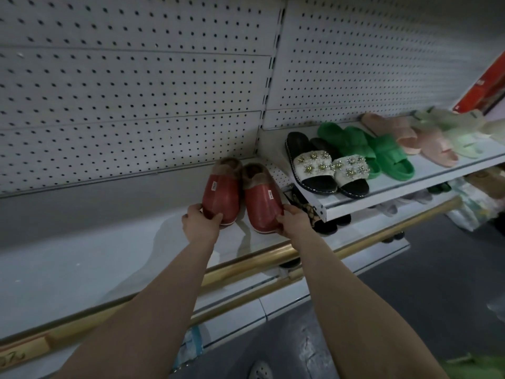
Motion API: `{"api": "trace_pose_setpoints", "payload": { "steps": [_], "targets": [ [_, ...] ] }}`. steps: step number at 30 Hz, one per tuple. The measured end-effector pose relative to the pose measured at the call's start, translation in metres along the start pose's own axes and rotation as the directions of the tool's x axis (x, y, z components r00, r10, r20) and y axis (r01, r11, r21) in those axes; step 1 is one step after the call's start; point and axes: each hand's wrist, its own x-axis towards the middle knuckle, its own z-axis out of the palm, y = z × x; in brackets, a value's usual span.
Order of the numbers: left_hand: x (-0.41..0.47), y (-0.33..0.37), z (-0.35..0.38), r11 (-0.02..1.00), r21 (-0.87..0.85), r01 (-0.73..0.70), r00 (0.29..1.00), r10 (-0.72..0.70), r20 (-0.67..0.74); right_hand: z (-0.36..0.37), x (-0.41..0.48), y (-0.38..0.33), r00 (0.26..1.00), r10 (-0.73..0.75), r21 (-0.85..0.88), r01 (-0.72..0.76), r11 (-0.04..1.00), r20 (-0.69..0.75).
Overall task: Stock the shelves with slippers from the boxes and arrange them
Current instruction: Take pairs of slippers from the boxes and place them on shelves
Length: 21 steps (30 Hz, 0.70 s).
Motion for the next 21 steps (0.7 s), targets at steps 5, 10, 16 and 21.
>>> {"api": "trace_pose_setpoints", "payload": {
  "steps": [5,10,16,21],
  "targets": [
    [-0.006,0.001,-0.002,1.0,-0.002,-0.018,0.999,0.018,0.032,0.006,0.003,0.008,0.987,-0.095,-0.214,0.066,0.975,-0.128],
    [-0.016,-0.006,-0.005,0.994,-0.093,-0.048,0.997,0.053,0.052,0.013,-0.018,0.009,0.969,-0.194,-0.281,0.146,0.949,-0.155],
    [-0.044,0.001,-0.01,0.972,-0.176,-0.157,0.972,0.184,0.149,0.011,-0.055,0.016,0.957,-0.262,-0.241,0.227,0.943,-0.124],
    [-0.076,0.001,-0.004,0.953,-0.192,-0.234,0.912,0.283,0.296,-0.007,-0.091,0.036,0.951,-0.245,-0.192,0.208,0.959,-0.19]
  ]
}}
